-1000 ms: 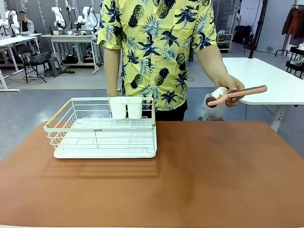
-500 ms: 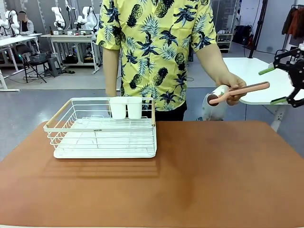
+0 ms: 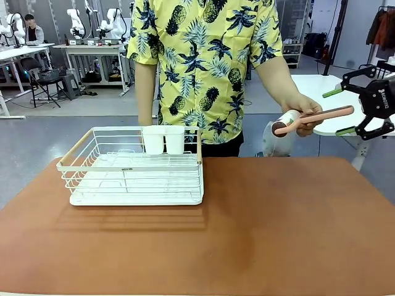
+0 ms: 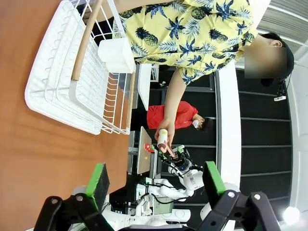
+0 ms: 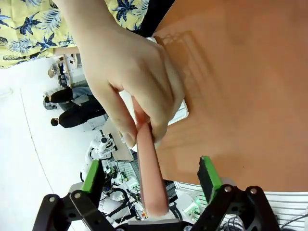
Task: Clean the table.
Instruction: Pick up the Lint Roller when the human hands it over.
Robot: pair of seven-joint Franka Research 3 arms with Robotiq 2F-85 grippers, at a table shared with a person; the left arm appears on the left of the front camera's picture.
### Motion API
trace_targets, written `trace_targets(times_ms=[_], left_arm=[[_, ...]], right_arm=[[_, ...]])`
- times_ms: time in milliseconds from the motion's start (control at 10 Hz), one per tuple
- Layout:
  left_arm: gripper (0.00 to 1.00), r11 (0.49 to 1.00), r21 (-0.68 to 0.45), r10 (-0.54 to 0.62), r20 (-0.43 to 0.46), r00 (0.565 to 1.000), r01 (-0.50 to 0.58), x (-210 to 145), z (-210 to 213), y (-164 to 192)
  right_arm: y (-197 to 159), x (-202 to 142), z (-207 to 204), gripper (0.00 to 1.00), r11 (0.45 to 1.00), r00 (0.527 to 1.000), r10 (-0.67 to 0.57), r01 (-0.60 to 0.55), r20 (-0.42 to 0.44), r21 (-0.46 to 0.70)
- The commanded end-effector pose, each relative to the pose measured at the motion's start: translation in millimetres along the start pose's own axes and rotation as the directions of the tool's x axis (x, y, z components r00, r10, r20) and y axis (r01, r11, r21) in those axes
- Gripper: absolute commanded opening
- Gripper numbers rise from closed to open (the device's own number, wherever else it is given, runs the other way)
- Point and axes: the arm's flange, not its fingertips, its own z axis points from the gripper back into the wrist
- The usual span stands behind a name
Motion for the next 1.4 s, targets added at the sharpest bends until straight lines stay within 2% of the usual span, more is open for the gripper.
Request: trace_targets(times_ms=[0, 300, 400, 500, 600, 700, 800, 900, 1000, 1100, 1200, 1300], left_arm=[[1.0, 1.0, -0.005, -0.022, -0.013, 1.0, 0.022, -2.4, 4.1, -1.2], [1.0, 1.0, -0.005, -0.022, -0.013, 1.0, 0.022, -2.4, 4.1, -1.2], [1.0, 1.0, -0.005, -0.022, -0.013, 1.0, 0.022, -2.4, 4.1, -1.2], [1.0, 1.0, -0.005, -0.022, -0.013, 1.0, 0.022, -2.4, 4.1, -1.2], [1.0, 1.0, -0.005, -0.022, -0.013, 1.0, 0.022, -2.4, 4.1, -1.2], [1.0, 1.0, -0.005, -0.022, -0.013, 1.0, 0.022, -2.4, 4.1, -1.2], [1.0, 1.0, -0.005, -0.022, -0.013, 1.0, 0.022, -2.4, 4.1, -1.2], [1.0, 1.0, -0.005, -0.022, -0.013, 1.0, 0.022, -2.4, 4.1, -1.2], [1.0, 1.0, -0.005, -0.022, -0.013, 1.0, 0.022, -2.4, 4.1, -1.2], [1.0, 1.0, -0.005, -0.022, -0.013, 1.0, 0.022, -2.4, 4.1, -1.2], [1.0, 1.0, -0.005, -0.022, -0.013, 1.0, 0.022, -2.4, 4.1, -1.2], [1.0, 1.0, -0.005, -0.022, -0.013, 1.0, 0.022, -2.4, 4.1, -1.2]], right_arm=[[-6.1, 1.3, -6.8, 1.0, 0.999, 1.0, 0.025, -0.025, 0.01, 0.04], [-6.4, 0.2, -11.5, 1.0, 0.999, 1.0, 0.018, -0.019, 0.018, 0.036], [-5.7, 0.2, -14.0, 0.97, 0.999, 0.999, 0.026, -0.027, 0.03, 0.028], [-5.7, 0.8, -15.6, 0.83, 0.999, 0.999, 0.039, -0.04, 0.033, 0.025], [-6.0, 1.4, -16.0, 0.77, 0.999, 0.998, 0.046, -0.047, 0.031, 0.022], [-6.7, 2.3, -15.5, 0.64, 0.998, 0.998, 0.05, -0.051, 0.031, 0.023], [-7.8, 2.7, -13.6, 0.57, 0.998, 0.998, 0.059, -0.06, 0.031, 0.027], [-8.3, 2.8, -14.4, 0.44, 0.998, 0.997, 0.062, -0.063, 0.043, 0.024], [-8.7, 3.1, -15.8, 0.38, 0.998, 0.997, 0.061, -0.062, 0.044, 0.024], [-7.7, 2.3, -15.9, 0.24, 0.997, 0.997, 0.065, -0.066, 0.044, 0.026], [-7.3, 2.4, -15.5, 0.35, 0.997, 0.997, 0.065, -0.066, 0.045, 0.028], [-7.1, 3.0, -15.2, 0.04, 0.997, 0.997, 0.065, -0.066, 0.047, 0.03]])
